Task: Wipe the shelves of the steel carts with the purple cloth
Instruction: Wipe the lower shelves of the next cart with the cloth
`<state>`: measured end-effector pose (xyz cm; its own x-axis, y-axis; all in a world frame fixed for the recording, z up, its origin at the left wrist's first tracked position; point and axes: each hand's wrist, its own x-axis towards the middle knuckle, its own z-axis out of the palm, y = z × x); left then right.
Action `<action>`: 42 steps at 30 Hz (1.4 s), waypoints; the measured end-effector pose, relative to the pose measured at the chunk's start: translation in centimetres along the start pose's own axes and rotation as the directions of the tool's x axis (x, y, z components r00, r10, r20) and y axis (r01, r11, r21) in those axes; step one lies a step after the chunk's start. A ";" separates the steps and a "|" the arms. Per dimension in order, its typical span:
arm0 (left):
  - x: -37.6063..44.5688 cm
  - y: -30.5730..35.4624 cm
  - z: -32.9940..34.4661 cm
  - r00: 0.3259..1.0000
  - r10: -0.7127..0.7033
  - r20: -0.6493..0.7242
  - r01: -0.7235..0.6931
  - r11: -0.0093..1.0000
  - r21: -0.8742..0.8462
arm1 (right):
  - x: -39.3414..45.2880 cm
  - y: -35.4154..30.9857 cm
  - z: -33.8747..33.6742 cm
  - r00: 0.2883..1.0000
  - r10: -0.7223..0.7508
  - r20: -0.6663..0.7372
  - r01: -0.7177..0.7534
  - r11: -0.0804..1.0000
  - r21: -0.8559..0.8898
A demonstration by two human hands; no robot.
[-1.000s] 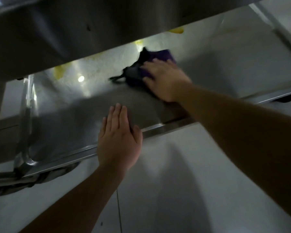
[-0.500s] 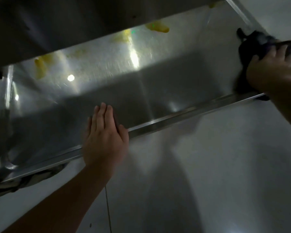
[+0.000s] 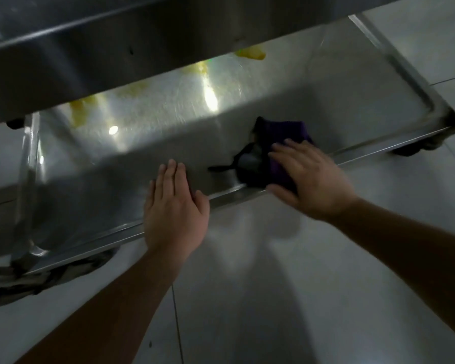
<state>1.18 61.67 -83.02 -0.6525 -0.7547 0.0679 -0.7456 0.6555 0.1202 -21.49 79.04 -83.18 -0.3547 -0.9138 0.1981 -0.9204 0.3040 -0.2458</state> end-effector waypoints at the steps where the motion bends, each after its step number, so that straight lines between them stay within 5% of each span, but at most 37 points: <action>1: 0.0 0.0 0.1 1.000 0.000 0.000 0.000 1.000 -0.002 | -0.1 2.0 -0.5 0.996 0.071 -0.045 -0.071 0.997 0.013; 6: 0.1 0.0 0.0 1.000 0.008 0.002 -0.008 1.000 0.002 | -2.0 11.3 -3.5 0.831 0.519 -0.201 -0.537 0.843 -0.042; 10: 0.0 0.2 -0.3 1.000 0.000 0.027 0.000 1.000 0.012 | -1.1 10.3 -2.9 0.690 0.671 -0.271 -0.695 0.719 0.011; 12: 0.0 0.3 -0.6 0.999 -0.004 0.051 0.003 1.000 0.014 | -1.1 7.9 -1.7 0.749 0.616 -0.242 -0.631 0.776 0.021; 16: 0.1 0.4 -0.6 0.996 -0.015 0.086 0.015 1.000 -0.004 | -1.1 0.8 0.9 0.943 0.285 -0.170 -0.280 0.959 0.050; 19: 0.2 0.3 -0.9 0.991 -0.011 0.130 0.018 0.998 -0.055 | -0.4 -4.7 2.3 0.998 0.031 -0.052 -0.026 0.996 0.088; 27: 1.3 -2.2 -4.1 0.956 -0.002 0.294 0.126 0.905 -0.406 | 1.4 -9.9 1.5 0.972 -0.228 0.064 0.230 0.973 -0.031; 33: -2.0 -4.5 -4.8 0.987 0.052 0.150 -0.011 0.965 -0.261 | 2.2 -10.9 0.0 0.903 -0.419 0.098 0.430 0.869 -0.243; 38: -3.9 -5.2 -7.4 0.950 0.253 0.185 -0.242 0.967 -0.078 | 3.0 -13.3 -3.7 0.891 -0.319 0.323 0.399 0.889 -0.225; 42: -6.9 -4.5 -11.9 0.854 0.160 0.494 -0.136 0.987 -0.086 | -0.3 -16.0 -6.7 0.824 -0.201 0.529 0.329 0.931 -0.158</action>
<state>10.61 63.56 -72.29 -0.7439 -0.5260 -0.4121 -0.6358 0.7469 0.1944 -7.80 76.26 -72.95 -0.0200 -0.9571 -0.2891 -0.9996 0.0250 -0.0138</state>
